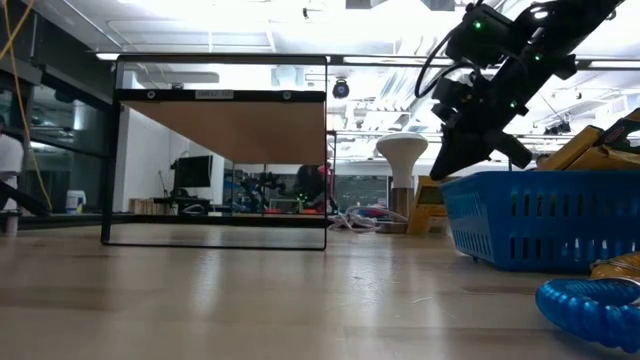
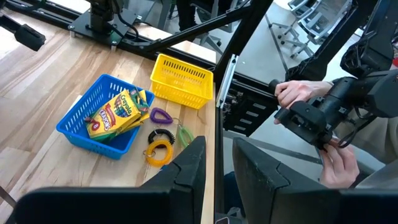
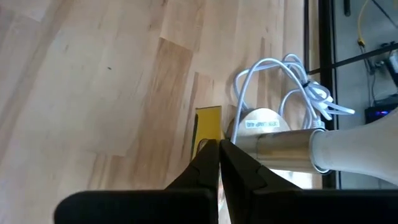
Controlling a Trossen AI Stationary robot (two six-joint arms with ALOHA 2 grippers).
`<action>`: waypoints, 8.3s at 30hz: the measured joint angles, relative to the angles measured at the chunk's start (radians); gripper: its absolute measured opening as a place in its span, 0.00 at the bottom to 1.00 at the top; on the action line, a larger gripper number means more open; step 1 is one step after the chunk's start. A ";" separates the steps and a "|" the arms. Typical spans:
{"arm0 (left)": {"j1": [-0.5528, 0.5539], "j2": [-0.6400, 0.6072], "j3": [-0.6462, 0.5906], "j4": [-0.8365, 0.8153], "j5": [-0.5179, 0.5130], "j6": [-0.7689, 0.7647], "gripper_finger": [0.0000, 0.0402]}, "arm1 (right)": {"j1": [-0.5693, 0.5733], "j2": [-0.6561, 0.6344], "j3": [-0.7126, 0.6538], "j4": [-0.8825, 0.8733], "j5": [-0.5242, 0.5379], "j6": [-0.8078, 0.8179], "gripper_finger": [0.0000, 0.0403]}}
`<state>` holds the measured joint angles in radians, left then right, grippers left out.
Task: Pick & Place Office Desk Supplies
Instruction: Put the yellow crayon box into the blue bin, then put the green spiral keychain into the yellow bin
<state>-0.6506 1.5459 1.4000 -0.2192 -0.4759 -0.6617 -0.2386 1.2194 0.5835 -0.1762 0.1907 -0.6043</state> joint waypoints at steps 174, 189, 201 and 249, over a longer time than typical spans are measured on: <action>0.000 0.000 0.000 0.000 0.000 0.000 0.19 | 0.840 -0.175 -0.001 0.114 0.387 0.089 0.01; 0.000 0.000 0.000 0.000 0.000 0.000 0.19 | 0.949 -0.040 -0.001 0.105 0.417 0.210 0.01; 0.000 0.000 0.000 0.000 0.000 0.000 0.19 | 1.019 -0.016 -0.001 0.102 0.437 0.314 0.02; 0.000 0.000 0.000 0.000 0.000 0.000 0.19 | 1.018 -0.085 0.000 -0.112 0.221 0.874 0.28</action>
<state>-0.6506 1.5461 1.4000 -0.2192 -0.4759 -0.6617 0.7792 1.1345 0.5831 -0.2886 0.4122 0.2699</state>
